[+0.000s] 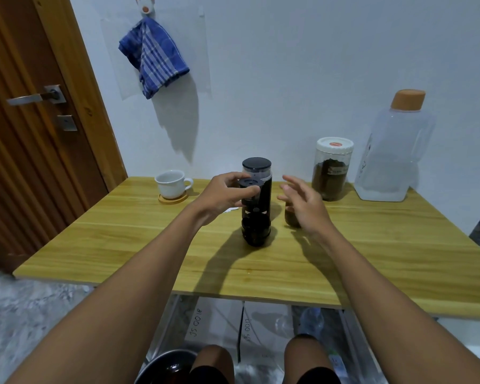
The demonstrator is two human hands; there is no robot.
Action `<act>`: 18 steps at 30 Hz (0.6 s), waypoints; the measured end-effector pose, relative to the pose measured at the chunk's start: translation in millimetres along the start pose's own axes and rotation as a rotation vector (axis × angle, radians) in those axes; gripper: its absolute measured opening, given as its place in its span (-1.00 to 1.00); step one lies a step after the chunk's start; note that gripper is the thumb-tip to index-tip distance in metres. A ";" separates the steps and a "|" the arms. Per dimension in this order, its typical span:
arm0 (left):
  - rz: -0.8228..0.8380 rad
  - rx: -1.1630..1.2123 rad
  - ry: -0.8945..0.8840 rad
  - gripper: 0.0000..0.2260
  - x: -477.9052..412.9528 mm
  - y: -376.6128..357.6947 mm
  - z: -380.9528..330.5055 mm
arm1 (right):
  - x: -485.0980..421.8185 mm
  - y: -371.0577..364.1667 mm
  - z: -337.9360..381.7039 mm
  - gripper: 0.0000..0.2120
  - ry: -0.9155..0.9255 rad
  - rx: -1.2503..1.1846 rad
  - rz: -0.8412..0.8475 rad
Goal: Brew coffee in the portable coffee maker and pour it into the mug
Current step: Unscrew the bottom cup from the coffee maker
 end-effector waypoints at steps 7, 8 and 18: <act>0.127 0.063 0.026 -0.71 -1.4 -10.6 0.4 | -13.3 0.9 41.6 -0.85 0.100 0.132 0.281; 0.142 0.084 0.026 -0.71 -1.8 -10.8 0.6 | -15.4 1.5 41.6 -0.85 0.118 0.166 0.294; 0.251 0.108 0.034 -0.67 -5.3 -6.9 7.6 | -21.1 3.2 47.5 -0.78 0.167 0.315 0.336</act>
Point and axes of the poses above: each hand's wrist, its own x-axis away from the middle knuckle, its own y-axis out of the back of the hand, z = x × y, the point moved 3 cm from there along -x, towards the middle knuckle, and after that the axes turned 1 degree about -y, right-handed, at the moved point
